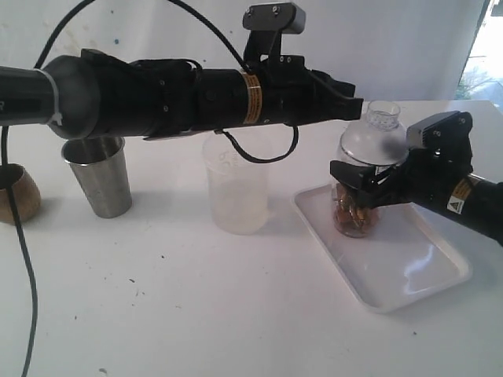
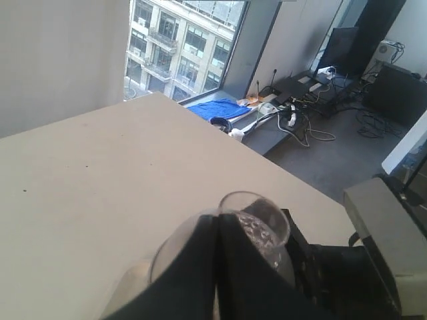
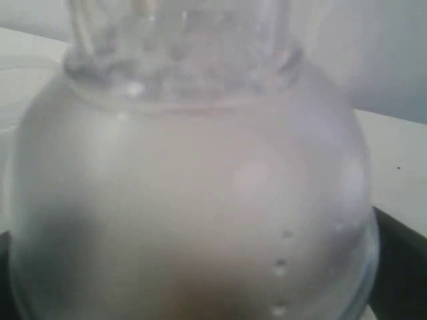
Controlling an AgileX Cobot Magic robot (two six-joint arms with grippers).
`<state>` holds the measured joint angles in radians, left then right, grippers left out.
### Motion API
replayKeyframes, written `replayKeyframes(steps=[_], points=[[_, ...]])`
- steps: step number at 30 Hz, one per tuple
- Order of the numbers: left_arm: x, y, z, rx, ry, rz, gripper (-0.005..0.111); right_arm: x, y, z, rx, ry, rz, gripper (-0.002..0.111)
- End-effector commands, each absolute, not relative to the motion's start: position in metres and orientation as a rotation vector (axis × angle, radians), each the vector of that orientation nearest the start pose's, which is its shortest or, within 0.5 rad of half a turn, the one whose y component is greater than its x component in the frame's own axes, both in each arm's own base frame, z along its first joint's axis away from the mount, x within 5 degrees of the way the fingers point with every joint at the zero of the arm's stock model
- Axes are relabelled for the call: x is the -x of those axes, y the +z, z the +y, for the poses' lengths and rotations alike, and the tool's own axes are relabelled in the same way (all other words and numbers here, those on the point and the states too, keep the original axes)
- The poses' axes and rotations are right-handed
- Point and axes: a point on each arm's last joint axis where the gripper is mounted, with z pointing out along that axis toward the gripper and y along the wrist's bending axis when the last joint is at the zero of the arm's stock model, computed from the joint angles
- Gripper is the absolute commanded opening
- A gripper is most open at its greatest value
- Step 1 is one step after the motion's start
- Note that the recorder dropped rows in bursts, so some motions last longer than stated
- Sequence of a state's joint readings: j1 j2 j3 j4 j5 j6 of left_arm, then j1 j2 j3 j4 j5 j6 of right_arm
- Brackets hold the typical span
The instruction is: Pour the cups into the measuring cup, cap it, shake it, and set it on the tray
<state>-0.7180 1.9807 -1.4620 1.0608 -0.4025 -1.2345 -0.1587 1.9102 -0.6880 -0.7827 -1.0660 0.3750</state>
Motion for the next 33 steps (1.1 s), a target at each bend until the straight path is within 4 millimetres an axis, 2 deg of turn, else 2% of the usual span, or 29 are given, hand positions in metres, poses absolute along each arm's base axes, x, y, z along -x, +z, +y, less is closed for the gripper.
replayKeyframes(steps=[1,8,15,20,26,27,29,30,31,33], points=[[-0.329,0.273,-0.331,-0.72,-0.968,1.731,0.0,-0.327,0.154,0.005,0.4,0.447,1.719,0.105],[-0.329,0.275,-0.33,-0.69,-0.994,1.745,0.0,-0.323,0.179,0.005,0.418,0.417,1.683,0.105],[-0.328,0.279,-0.328,-0.684,-0.973,1.743,0.0,-0.315,0.214,0.005,0.4,0.391,1.608,0.105],[-0.322,0.306,-0.32,-0.675,-0.95,1.694,0.0,-0.301,0.244,0.012,0.496,0.381,1.533,0.105],[-0.302,0.336,-0.3,-0.69,-0.906,1.674,0.0,-0.286,0.272,0.011,0.343,0.48,1.556,0.102],[-0.296,0.338,-0.296,-0.705,-0.898,1.675,0.0,-0.284,0.276,0.012,0.347,0.486,1.561,0.1],[-0.286,0.343,-0.286,-0.714,-0.88,1.677,0.0,-0.276,0.283,0.015,0.388,0.487,1.571,0.086],[-0.281,0.344,-0.281,-0.713,-0.874,1.681,0.0,-0.273,0.285,0.017,0.395,0.495,1.575,0.079],[-0.276,0.345,-0.275,-0.711,-0.87,1.683,0.0,-0.269,0.29,0.018,0.386,0.519,1.584,0.066],[-0.268,0.347,-0.265,-0.689,-0.839,1.694,0.0,-0.261,0.297,0.021,0.402,0.54,1.578,0.051]])
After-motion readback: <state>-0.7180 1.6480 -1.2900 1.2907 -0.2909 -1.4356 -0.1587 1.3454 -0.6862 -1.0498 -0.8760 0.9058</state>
